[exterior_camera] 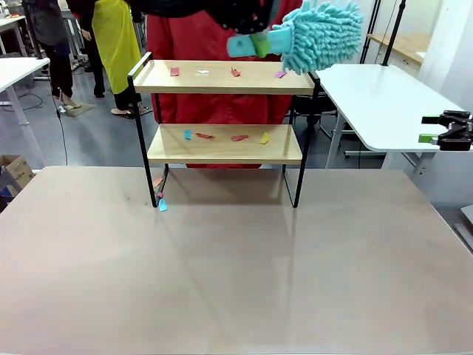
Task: Clean the shelf.
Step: Clean the specific section of the Shelf indicated by the human with the Duster.
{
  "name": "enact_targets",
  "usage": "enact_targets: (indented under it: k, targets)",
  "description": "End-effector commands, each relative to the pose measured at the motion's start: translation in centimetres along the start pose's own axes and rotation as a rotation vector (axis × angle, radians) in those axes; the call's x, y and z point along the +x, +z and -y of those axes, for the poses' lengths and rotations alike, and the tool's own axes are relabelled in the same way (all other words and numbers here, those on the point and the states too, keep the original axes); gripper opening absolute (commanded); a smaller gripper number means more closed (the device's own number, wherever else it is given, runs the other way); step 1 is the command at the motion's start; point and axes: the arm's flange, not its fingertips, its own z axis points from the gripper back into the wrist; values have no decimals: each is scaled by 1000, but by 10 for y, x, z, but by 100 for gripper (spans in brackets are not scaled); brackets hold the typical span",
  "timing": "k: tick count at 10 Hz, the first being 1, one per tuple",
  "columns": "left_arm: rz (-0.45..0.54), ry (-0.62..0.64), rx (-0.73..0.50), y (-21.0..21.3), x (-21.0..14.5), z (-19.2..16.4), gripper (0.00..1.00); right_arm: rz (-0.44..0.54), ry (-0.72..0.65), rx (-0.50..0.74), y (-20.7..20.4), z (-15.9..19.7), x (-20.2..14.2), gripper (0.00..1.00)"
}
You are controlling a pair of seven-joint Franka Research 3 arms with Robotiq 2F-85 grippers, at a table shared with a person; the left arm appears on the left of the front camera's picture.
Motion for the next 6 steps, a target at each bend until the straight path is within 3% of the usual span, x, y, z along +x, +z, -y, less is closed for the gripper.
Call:
enact_targets:
  k: [1, 2, 5, 6]
  targets:
    - [132, -57, 2, 9, 21, -3, 13, -13, -12, -1, -2, 0, 7, 100]
    - [0, 0, 0, 0, 0, 0, 13, -13, -12, -1, -2, 0, 7, 100]
    - [29, -11, -4, -5, 13, 0, 13, -13, -12, -1, -2, 0, 7, 100]
    - [48, 54, 100, -4, 13, 15, 13, -13, -12, -1, -2, 0, 7, 100]
